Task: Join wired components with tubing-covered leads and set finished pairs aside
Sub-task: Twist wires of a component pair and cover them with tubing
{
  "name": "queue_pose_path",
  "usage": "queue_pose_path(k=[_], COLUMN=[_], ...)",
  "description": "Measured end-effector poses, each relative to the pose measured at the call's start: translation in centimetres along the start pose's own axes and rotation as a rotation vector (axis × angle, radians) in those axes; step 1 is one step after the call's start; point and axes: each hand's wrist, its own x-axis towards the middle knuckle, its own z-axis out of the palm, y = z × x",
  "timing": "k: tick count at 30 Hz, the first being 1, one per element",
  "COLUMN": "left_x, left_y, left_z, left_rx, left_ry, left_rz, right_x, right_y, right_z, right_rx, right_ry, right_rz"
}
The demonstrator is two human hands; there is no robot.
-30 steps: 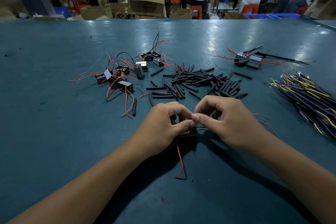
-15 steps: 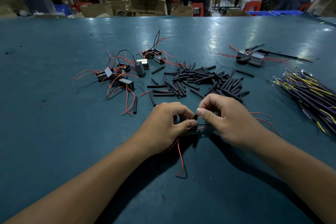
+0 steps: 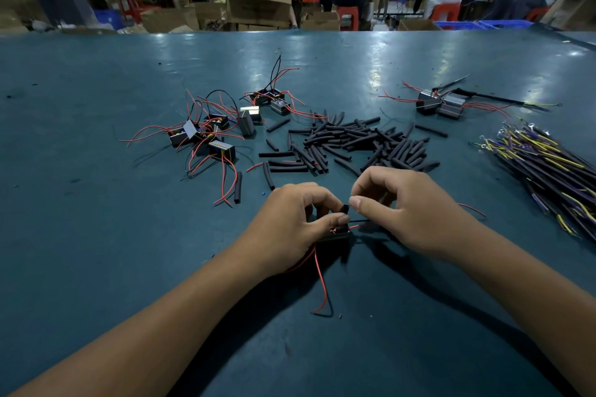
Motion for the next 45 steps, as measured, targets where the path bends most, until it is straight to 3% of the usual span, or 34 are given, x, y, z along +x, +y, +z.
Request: queue_pose_path(k=[7,14,28,45], left_x=[-0.1,-0.1,0.0,-0.2], left_y=[0.0,0.1,0.0,-0.1], left_z=[0.0,0.0,0.1,0.1], left_rx=[-0.023,0.004,0.057,0.088], left_ry=[-0.019,-0.010,0.005,0.027], left_rz=[-0.016,0.000,0.034,0.064], right_x=[-0.2,0.2,-0.1,0.0], right_y=[0.0,0.3,-0.3,0.5], right_z=[-0.7,-1.1,-0.6,-0.8], right_rx=[-0.334,-0.473,-0.481,-0.405], right_ry=[-0.001,0.046,0.091,0.047], right_rz=[-0.350,-0.512,-0.429,-0.473])
